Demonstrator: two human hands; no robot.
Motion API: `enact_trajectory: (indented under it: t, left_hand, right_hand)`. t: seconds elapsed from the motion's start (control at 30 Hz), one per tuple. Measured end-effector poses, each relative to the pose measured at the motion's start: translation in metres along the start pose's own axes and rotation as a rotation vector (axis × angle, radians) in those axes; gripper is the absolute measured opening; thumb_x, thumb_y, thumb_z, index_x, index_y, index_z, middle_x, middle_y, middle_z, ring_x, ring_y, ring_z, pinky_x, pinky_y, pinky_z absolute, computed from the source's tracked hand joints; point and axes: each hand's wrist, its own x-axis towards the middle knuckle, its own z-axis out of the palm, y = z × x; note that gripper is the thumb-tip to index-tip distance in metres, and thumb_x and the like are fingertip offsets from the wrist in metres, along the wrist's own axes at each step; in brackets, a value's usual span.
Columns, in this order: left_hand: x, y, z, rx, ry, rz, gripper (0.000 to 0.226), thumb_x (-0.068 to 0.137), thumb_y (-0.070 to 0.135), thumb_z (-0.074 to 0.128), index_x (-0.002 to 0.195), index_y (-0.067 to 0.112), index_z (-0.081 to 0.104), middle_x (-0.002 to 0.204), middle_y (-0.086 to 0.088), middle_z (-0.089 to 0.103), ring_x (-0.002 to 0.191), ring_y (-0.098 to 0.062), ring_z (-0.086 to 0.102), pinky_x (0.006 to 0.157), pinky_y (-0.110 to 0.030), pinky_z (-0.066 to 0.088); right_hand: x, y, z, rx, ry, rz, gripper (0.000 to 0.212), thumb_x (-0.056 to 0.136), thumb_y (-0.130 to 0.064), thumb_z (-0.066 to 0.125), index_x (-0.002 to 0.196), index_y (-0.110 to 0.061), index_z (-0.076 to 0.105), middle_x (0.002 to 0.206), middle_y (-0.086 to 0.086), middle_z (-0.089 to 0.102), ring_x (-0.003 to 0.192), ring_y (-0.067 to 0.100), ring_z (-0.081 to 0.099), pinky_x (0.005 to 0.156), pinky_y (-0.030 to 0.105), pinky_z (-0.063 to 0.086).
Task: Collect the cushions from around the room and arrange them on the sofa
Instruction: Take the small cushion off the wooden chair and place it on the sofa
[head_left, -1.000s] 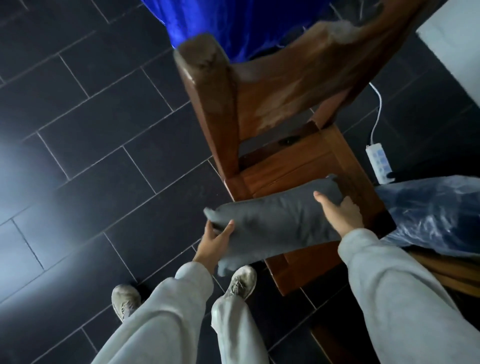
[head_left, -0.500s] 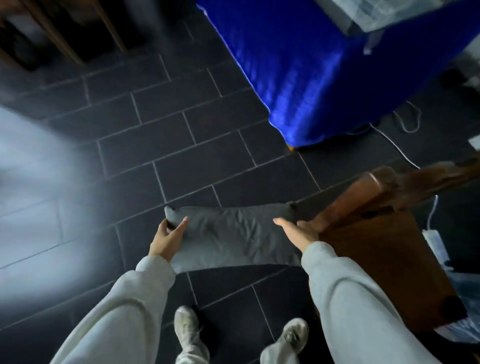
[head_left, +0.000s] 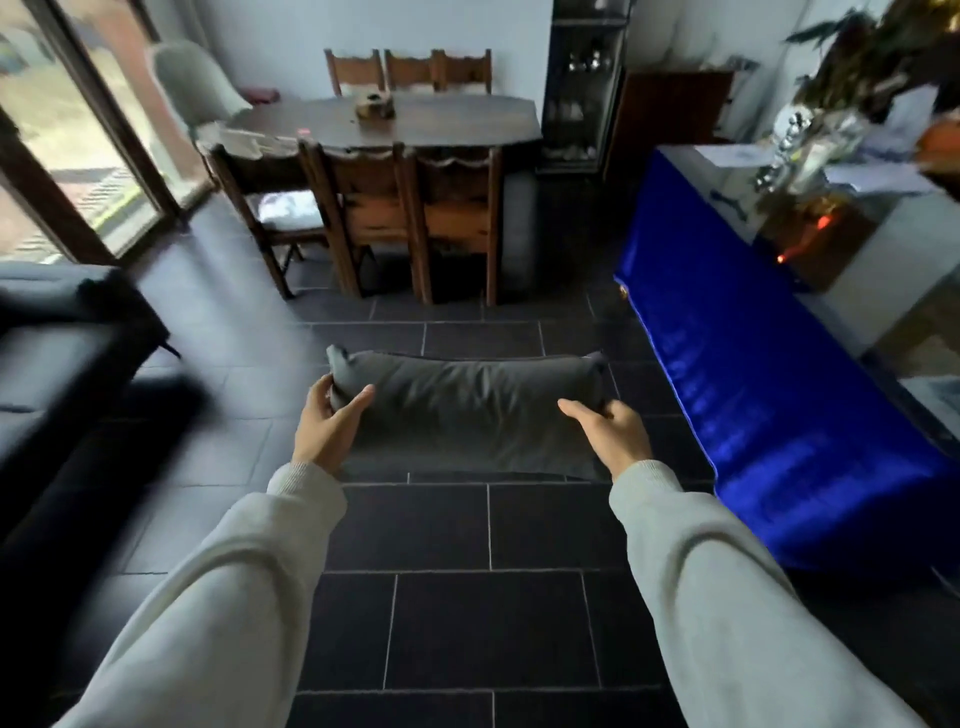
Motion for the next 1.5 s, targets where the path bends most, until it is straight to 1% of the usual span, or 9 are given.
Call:
enact_trajectory:
  t: [0.23, 0.37, 0.57, 0.67, 0.87, 0.97, 1.13, 1.33, 1.5]
  left_hand:
    - [0.079, 0.079, -0.098, -0.257, 0.205, 0.104, 0.065, 0.079, 0.045, 0.083, 0.132, 0.029, 0.049, 0.127, -0.013, 0.067, 0.096, -0.019, 0.068, 0.077, -0.035, 0.057]
    - [0.137, 0.111, -0.146, -0.321, 0.284, 0.12, 0.078, 0.077, 0.042, 0.085, 0.142, 0.024, 0.045, 0.134, -0.014, 0.064, 0.115, -0.031, 0.066, 0.098, -0.052, 0.055]
    - [0.196, 0.154, -0.229, -0.484, 0.453, 0.071, 0.082, 0.064, 0.083, 0.064, 0.122, 0.025, 0.064, 0.117, 0.0, 0.074, 0.1, -0.015, 0.07, 0.094, -0.043, 0.055]
    - [0.213, 0.155, -0.286, -0.766, 0.522, 0.012, 0.064, 0.086, 0.078, 0.049, 0.099, 0.019, 0.069, 0.085, -0.001, 0.078, 0.074, -0.017, 0.074, 0.073, -0.035, 0.057]
    - [0.233, 0.116, -0.407, -0.669, 0.636, 0.029, 0.007, 0.098, 0.013, 0.058, 0.099, 0.014, 0.065, 0.07, 0.001, 0.066, 0.063, -0.012, 0.057, 0.045, -0.017, 0.045]
    - [0.247, 0.091, -0.473, -0.576, 0.676, -0.045, 0.04, 0.095, 0.003, 0.058, 0.135, 0.002, 0.055, 0.083, -0.005, 0.06, 0.063, -0.01, 0.061, 0.047, -0.018, 0.048]
    - [0.292, 0.065, -0.588, -0.528, 0.717, -0.099, 0.041, 0.084, -0.012, 0.047, 0.106, 0.016, 0.068, 0.084, -0.003, 0.068, 0.069, -0.018, 0.064, 0.06, -0.026, 0.048]
    - [0.37, 0.055, -0.714, -0.502, 0.902, -0.092, 0.066, 0.08, -0.022, 0.047, 0.14, 0.005, 0.054, 0.127, -0.019, 0.065, 0.098, -0.028, 0.061, 0.076, -0.036, 0.048]
    - [0.429, 0.042, -0.784, -0.531, 0.982, -0.103, 0.065, 0.08, -0.012, 0.052, 0.14, 0.013, 0.057, 0.134, -0.021, 0.064, 0.118, -0.038, 0.061, 0.091, -0.042, 0.05]
  right_hand:
    - [0.038, -0.16, 0.097, 0.092, -0.119, -0.266, 0.059, 0.057, -0.073, 0.081, 0.096, -0.028, 0.075, 0.102, -0.015, 0.075, 0.103, 0.011, 0.069, 0.095, 0.032, 0.053]
    - [0.069, -0.237, 0.169, 0.119, -0.225, -0.374, 0.069, 0.057, -0.069, 0.082, 0.108, -0.023, 0.077, 0.109, -0.007, 0.078, 0.107, 0.017, 0.072, 0.105, 0.041, 0.054]
    - [0.095, -0.345, 0.29, 0.261, -0.432, -0.354, 0.101, 0.051, -0.097, 0.064, 0.127, -0.031, 0.069, 0.139, -0.008, 0.065, 0.133, 0.019, 0.057, 0.12, 0.042, 0.038]
    - [0.107, -0.383, 0.358, 0.376, -0.588, -0.195, 0.116, 0.03, -0.106, 0.06, 0.119, -0.032, 0.07, 0.122, -0.002, 0.074, 0.114, 0.019, 0.069, 0.093, 0.041, 0.058]
    - [0.112, -0.428, 0.511, 0.323, -0.8, -0.211, 0.032, 0.08, -0.024, 0.087, 0.103, -0.007, 0.074, 0.114, 0.023, 0.077, 0.074, 0.021, 0.077, 0.067, 0.033, 0.059]
    - [0.105, -0.443, 0.6, 0.221, -0.921, -0.289, 0.054, 0.084, 0.008, 0.074, 0.136, -0.004, 0.061, 0.124, 0.015, 0.073, 0.093, 0.022, 0.077, 0.078, 0.033, 0.061]
    - [0.064, -0.481, 0.749, 0.04, -1.015, -0.414, 0.071, 0.082, 0.026, 0.057, 0.148, 0.002, 0.051, 0.13, 0.017, 0.064, 0.117, 0.033, 0.062, 0.102, 0.039, 0.05]
    - [0.007, -0.54, 0.917, 0.064, -1.09, -0.401, 0.029, 0.085, -0.006, 0.075, 0.113, -0.011, 0.079, 0.101, 0.012, 0.082, 0.096, 0.027, 0.076, 0.073, 0.029, 0.058]
    - [0.0, -0.573, 1.013, 0.046, -1.118, -0.412, 0.038, 0.08, -0.013, 0.08, 0.118, -0.013, 0.077, 0.105, 0.01, 0.082, 0.105, 0.032, 0.076, 0.094, 0.045, 0.062]
